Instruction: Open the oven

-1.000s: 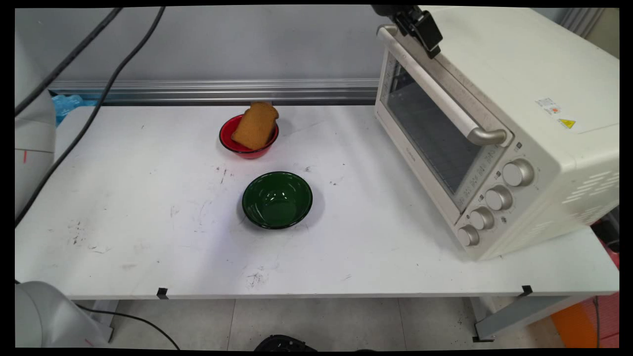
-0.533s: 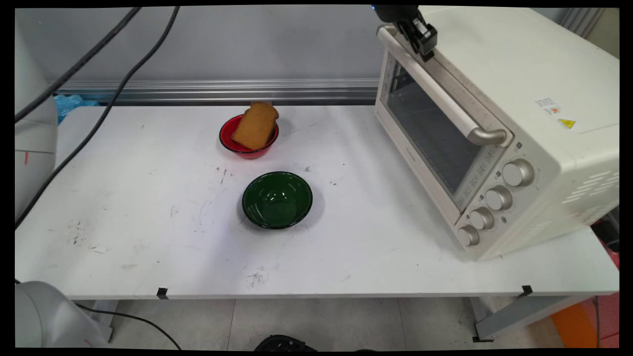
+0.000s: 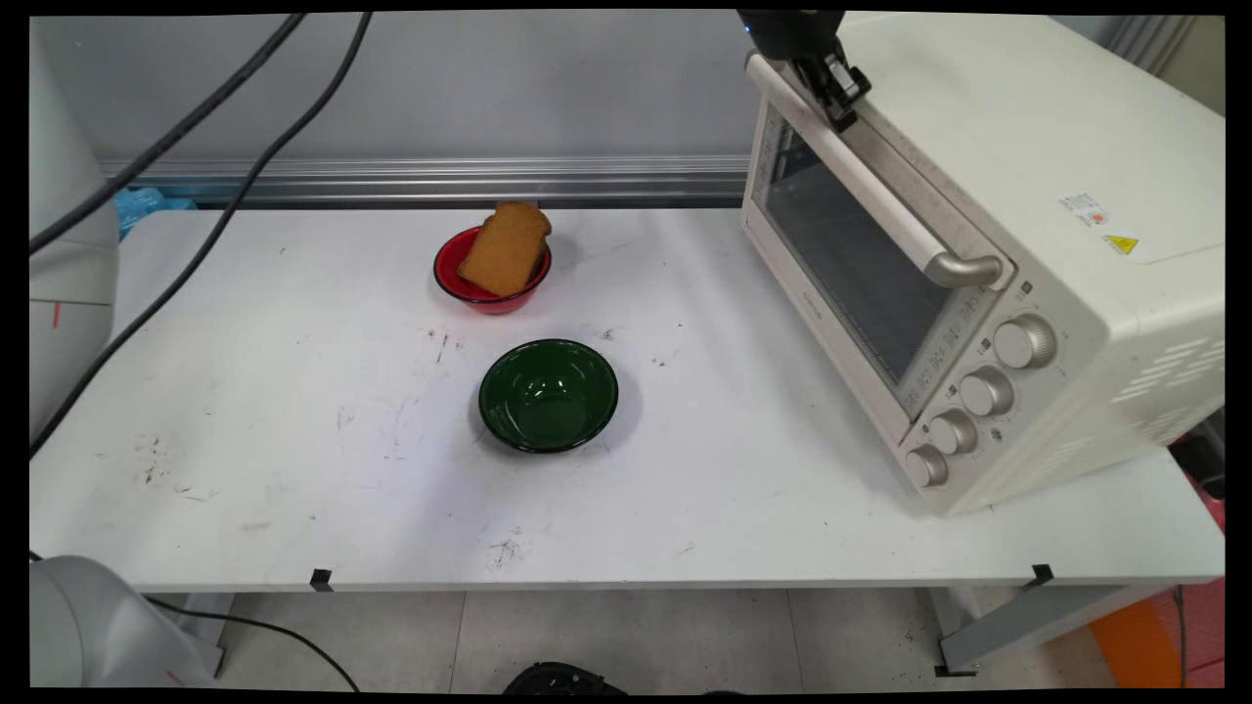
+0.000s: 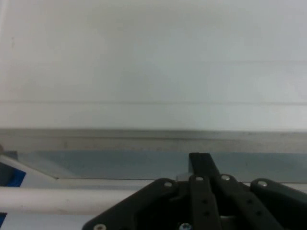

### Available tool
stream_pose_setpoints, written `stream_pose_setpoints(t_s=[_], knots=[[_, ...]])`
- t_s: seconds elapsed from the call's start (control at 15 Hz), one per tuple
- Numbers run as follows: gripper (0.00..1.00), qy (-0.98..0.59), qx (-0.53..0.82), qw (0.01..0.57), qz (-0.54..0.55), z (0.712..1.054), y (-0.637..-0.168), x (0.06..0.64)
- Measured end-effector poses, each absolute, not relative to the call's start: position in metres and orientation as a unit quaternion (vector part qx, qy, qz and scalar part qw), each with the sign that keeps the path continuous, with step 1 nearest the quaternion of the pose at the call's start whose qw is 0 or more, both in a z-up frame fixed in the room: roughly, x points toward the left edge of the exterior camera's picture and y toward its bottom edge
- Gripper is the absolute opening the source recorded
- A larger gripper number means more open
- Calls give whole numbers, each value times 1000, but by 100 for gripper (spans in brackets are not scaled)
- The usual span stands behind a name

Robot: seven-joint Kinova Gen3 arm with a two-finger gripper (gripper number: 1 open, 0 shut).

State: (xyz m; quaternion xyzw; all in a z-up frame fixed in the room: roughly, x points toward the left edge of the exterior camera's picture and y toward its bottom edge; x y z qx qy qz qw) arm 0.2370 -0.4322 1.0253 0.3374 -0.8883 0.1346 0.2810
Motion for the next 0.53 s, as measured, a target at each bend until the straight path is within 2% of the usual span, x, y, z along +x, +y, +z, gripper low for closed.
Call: stream_pose_setpoints(t_s=[0.53], knots=[[0, -892, 340, 268, 132, 1016, -435, 227]])
